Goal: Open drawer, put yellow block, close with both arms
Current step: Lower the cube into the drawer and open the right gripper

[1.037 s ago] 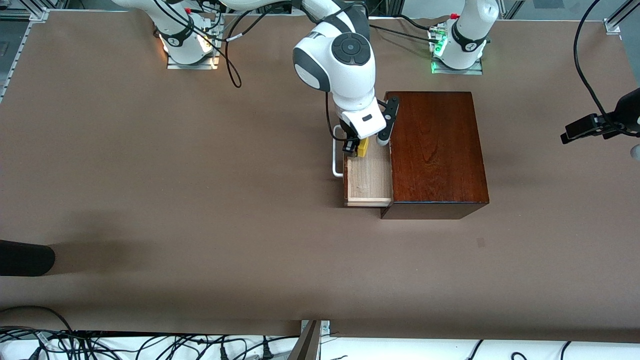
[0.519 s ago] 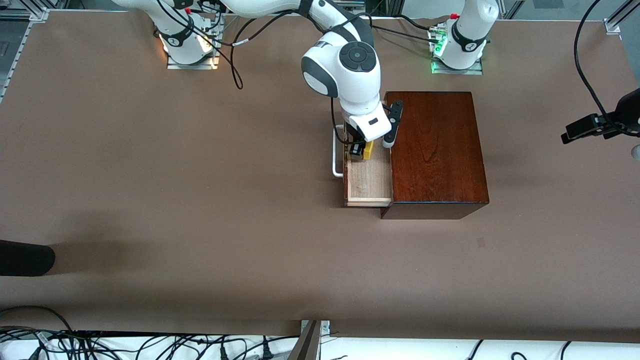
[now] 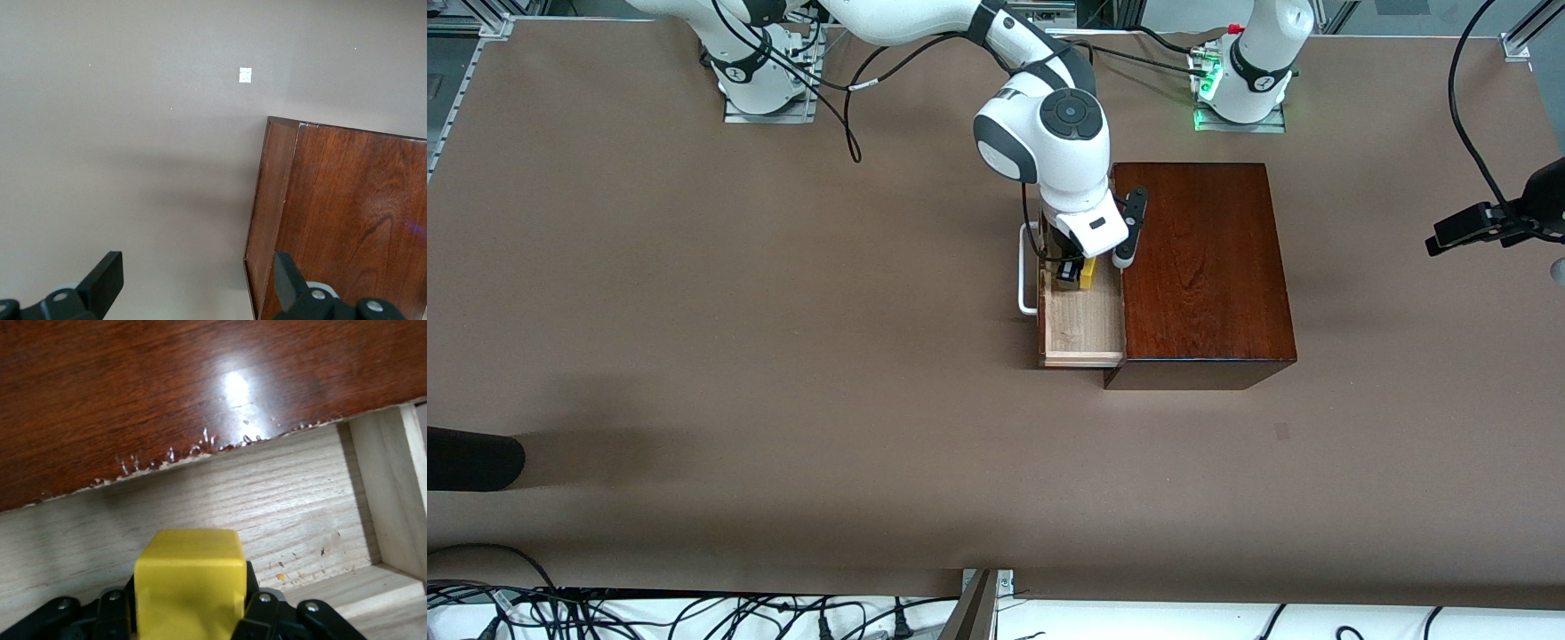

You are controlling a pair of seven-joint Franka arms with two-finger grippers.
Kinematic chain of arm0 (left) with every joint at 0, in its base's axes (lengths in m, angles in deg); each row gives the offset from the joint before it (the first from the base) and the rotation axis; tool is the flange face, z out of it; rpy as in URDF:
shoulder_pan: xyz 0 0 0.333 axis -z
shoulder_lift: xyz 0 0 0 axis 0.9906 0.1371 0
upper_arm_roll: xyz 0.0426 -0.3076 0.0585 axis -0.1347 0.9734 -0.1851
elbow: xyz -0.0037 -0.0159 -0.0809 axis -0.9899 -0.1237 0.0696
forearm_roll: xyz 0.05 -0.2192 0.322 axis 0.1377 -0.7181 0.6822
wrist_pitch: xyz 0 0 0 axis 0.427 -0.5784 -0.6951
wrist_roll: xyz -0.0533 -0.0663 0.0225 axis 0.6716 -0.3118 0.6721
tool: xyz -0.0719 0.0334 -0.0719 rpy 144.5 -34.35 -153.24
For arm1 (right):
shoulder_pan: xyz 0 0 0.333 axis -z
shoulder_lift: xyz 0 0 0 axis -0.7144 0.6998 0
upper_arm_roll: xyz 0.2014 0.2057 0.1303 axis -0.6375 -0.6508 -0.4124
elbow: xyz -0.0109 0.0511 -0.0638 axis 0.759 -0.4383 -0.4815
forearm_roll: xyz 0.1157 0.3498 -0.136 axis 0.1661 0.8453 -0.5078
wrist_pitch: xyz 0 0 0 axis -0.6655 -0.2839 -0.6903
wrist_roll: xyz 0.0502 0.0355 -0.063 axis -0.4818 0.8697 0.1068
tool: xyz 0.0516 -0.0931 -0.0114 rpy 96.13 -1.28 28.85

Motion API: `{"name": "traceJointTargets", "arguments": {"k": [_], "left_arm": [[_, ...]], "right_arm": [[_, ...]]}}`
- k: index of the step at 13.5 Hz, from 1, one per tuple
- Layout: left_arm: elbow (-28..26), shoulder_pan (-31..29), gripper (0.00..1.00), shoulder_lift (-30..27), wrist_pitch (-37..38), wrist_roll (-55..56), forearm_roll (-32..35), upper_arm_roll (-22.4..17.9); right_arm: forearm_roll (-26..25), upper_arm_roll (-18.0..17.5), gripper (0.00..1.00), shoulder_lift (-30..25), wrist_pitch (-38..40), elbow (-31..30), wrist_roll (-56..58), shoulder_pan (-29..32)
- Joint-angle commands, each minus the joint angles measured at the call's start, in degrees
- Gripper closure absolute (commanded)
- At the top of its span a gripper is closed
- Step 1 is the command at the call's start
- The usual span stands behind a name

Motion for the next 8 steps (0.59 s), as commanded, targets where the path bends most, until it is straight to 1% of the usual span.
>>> {"name": "traceJointTargets", "arguments": {"k": [1,8], "left_arm": [[1.6,-0.4,0.00,0.6,0.9,-0.3,-0.4,0.0],[1.6,-0.4,0.00,0.7,0.9,-0.3,-0.4,0.0]], "right_arm": [[-1.4,0.8,1.00,1.5,0.5,2.7,-1.3,-1.1],[-3.3,0.7,1.00,3.1,-0.6,2.2,-1.9,-1.3]]}}
